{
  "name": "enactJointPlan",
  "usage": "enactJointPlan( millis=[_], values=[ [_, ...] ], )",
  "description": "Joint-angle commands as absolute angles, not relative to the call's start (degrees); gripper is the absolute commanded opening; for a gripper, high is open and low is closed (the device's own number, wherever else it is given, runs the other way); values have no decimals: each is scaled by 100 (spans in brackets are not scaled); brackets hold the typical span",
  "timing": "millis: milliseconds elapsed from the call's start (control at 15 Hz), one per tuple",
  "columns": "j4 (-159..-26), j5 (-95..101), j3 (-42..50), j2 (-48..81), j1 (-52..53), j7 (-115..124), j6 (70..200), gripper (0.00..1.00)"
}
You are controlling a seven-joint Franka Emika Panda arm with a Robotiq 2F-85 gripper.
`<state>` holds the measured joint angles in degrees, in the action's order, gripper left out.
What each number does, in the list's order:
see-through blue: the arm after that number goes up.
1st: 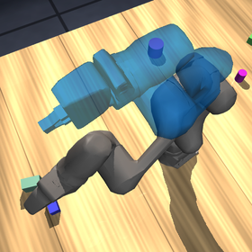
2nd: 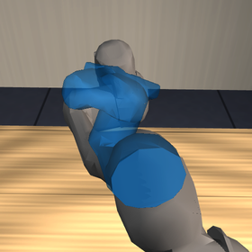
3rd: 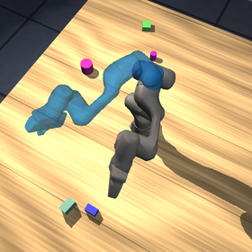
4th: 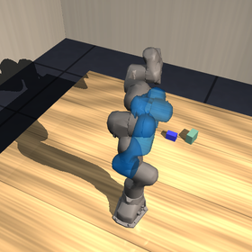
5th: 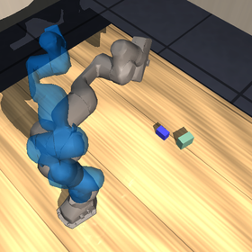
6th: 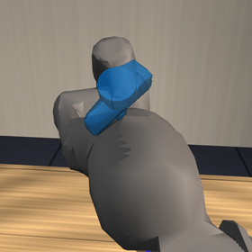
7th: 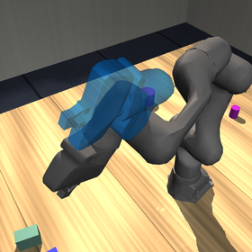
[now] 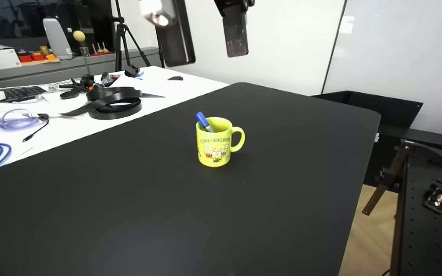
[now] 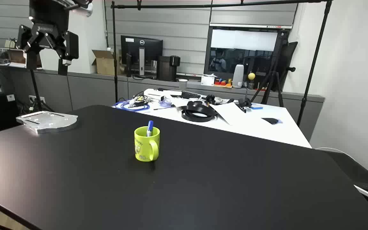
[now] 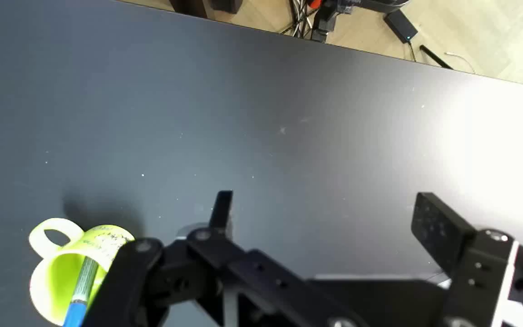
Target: Remove the marker from the mug.
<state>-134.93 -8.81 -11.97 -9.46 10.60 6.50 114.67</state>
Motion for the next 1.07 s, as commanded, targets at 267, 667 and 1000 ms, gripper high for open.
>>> enactJointPlan(
  millis=[267, 667, 1000],
  values=[
    [-13481, -877, -1178, -942, 1080, 655, 11470, 100],
    [-13481, -877, -1178, -942, 1080, 655, 11471, 100],
    [-13281, 89, -1112, -496, 881, 762, 12313, 100]
  ],
)
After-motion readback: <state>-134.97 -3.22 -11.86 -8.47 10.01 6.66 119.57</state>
